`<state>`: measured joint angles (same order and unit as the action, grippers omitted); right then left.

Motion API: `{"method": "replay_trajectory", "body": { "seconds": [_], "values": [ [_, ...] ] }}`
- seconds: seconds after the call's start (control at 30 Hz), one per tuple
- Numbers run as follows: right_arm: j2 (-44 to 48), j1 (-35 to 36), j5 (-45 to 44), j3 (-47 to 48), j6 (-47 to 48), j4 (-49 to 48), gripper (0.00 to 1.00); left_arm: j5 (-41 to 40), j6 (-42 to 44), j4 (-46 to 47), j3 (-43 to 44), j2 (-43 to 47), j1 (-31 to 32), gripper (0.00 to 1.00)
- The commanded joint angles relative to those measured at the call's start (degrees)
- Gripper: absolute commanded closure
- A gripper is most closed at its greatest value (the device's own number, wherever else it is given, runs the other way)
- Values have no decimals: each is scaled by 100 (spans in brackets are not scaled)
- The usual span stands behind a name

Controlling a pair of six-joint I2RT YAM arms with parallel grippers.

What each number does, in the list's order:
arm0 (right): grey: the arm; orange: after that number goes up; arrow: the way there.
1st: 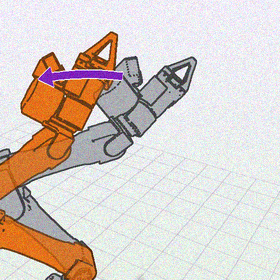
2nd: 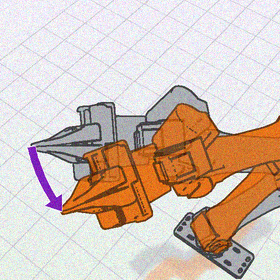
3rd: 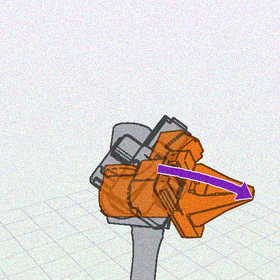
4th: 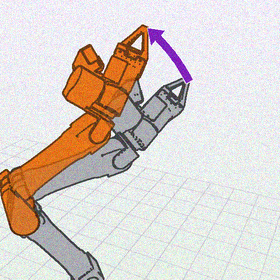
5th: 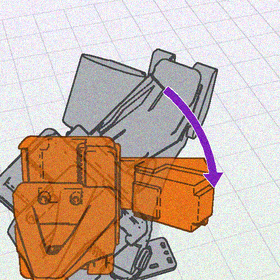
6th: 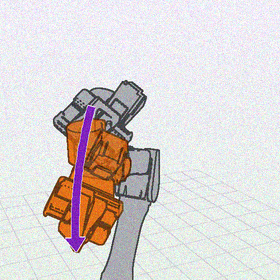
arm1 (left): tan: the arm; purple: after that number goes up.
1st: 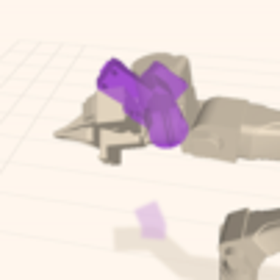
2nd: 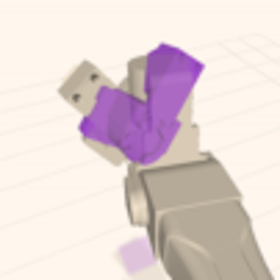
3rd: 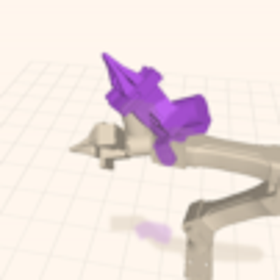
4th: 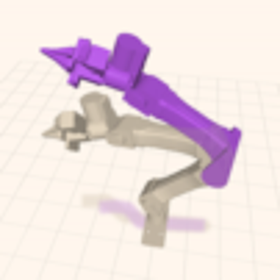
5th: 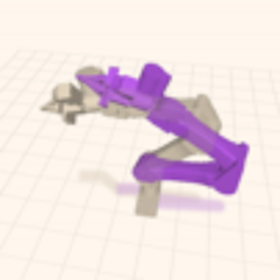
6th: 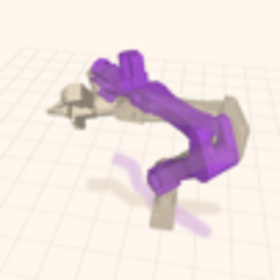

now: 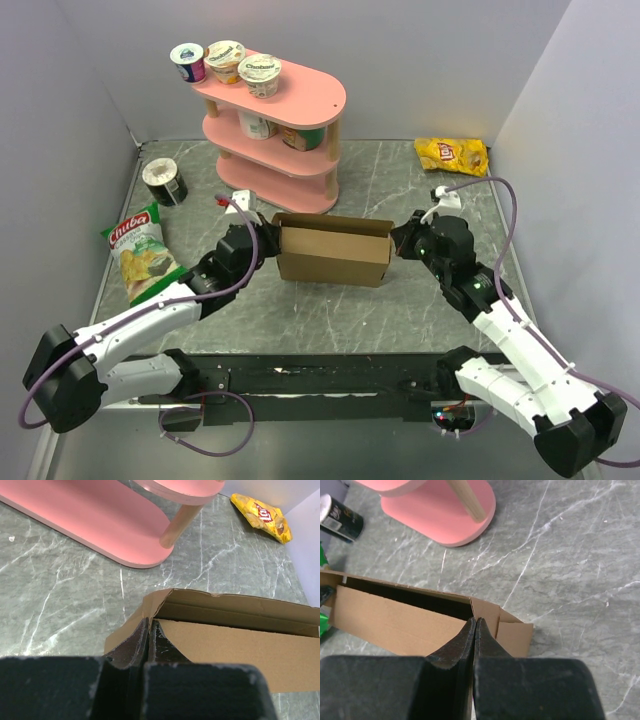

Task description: Fold the paper box

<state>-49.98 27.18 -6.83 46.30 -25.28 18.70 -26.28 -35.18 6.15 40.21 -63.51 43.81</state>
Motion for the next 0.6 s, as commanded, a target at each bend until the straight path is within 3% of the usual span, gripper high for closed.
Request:
{"method": "replay_trajectory", "body": {
  "seconds": [0.0, 0.17, 0.3, 0.4, 0.57],
  "values": [
    [5, 103, -90, -403, -65, 828, 100, 589, -51, -1459, -206, -417, 180, 99],
    [-3, 121, -292, -131, 163, 978, 100, 703, 72, -1529, -23, -277, 180, 94],
    [-74, 112, -354, 10, 409, 995, 100, 791, 257, -1626, 207, 91, 172, 66],
    [-65, 112, -284, 45, 541, 934, 100, 791, 397, -1784, 444, 329, 163, 50],
    [-144, 112, -135, 142, 682, 899, 100, 940, 687, -2091, 935, 567, 110, 38]
  ]
}}
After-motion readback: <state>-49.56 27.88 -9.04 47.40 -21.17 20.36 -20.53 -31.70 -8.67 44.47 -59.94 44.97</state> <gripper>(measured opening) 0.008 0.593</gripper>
